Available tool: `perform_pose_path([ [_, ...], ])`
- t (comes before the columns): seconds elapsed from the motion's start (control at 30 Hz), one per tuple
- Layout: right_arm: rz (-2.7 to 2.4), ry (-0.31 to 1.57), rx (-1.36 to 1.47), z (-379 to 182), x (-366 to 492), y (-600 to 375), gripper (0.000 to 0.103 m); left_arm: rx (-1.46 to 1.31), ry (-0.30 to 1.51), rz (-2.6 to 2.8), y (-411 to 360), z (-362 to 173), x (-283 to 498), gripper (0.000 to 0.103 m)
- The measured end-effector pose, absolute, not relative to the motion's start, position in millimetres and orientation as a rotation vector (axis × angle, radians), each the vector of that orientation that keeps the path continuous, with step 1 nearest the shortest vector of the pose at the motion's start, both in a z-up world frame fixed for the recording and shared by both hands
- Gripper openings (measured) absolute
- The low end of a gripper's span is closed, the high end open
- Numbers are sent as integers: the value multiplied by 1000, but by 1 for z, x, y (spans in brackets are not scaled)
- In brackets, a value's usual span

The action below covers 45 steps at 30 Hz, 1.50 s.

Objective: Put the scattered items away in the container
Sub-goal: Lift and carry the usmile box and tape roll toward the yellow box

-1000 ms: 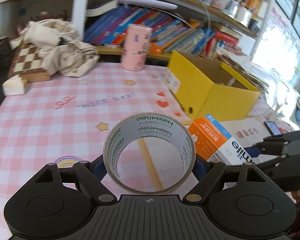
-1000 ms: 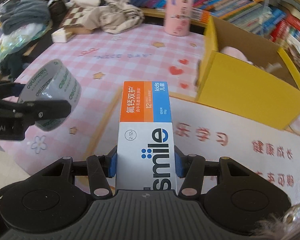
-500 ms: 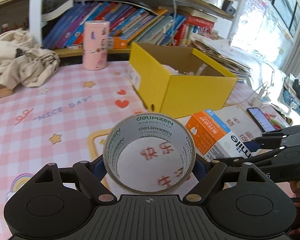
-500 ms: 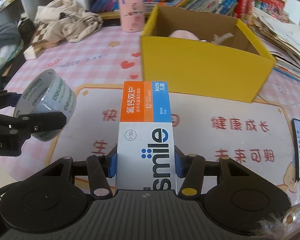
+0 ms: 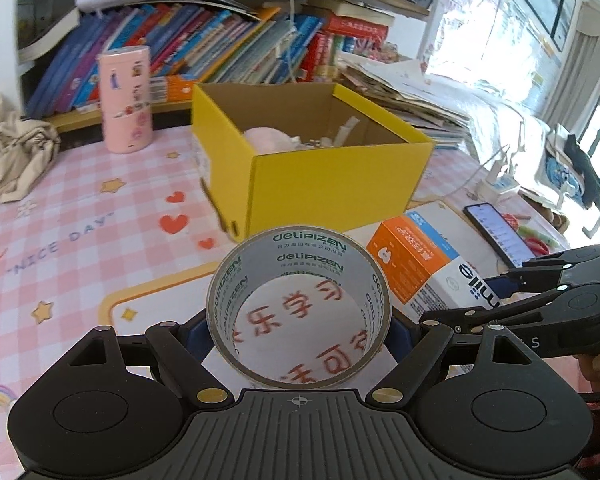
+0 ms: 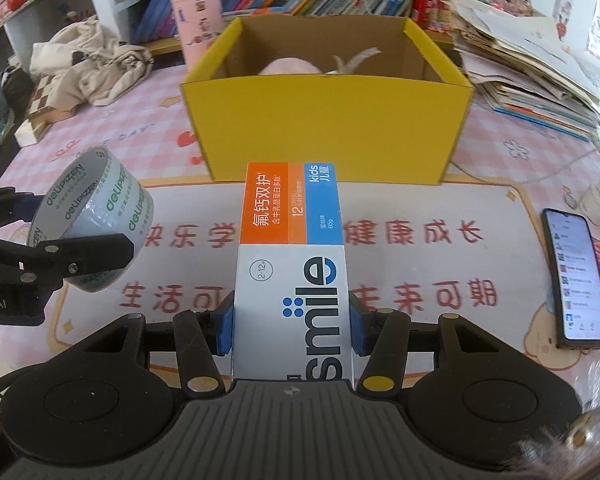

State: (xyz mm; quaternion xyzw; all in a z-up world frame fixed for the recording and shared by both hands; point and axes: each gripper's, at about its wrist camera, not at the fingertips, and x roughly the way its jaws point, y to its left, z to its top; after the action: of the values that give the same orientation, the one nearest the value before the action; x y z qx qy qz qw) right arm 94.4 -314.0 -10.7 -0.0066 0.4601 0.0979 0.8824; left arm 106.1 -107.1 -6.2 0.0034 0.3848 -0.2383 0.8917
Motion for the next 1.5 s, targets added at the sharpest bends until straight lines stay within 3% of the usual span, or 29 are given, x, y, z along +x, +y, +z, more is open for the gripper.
perform_pose_path([
  [0.53,177,777,-5,35,111,-365,50,26,668,-531,-160,32,128,84],
  [1.03,300,631,-48,74,206,-374,50,28,555,-407,-174,65,189,84],
  [1.5,357,785,-81,30,328,-371,50,188,634,-317,-205,38,291,84],
])
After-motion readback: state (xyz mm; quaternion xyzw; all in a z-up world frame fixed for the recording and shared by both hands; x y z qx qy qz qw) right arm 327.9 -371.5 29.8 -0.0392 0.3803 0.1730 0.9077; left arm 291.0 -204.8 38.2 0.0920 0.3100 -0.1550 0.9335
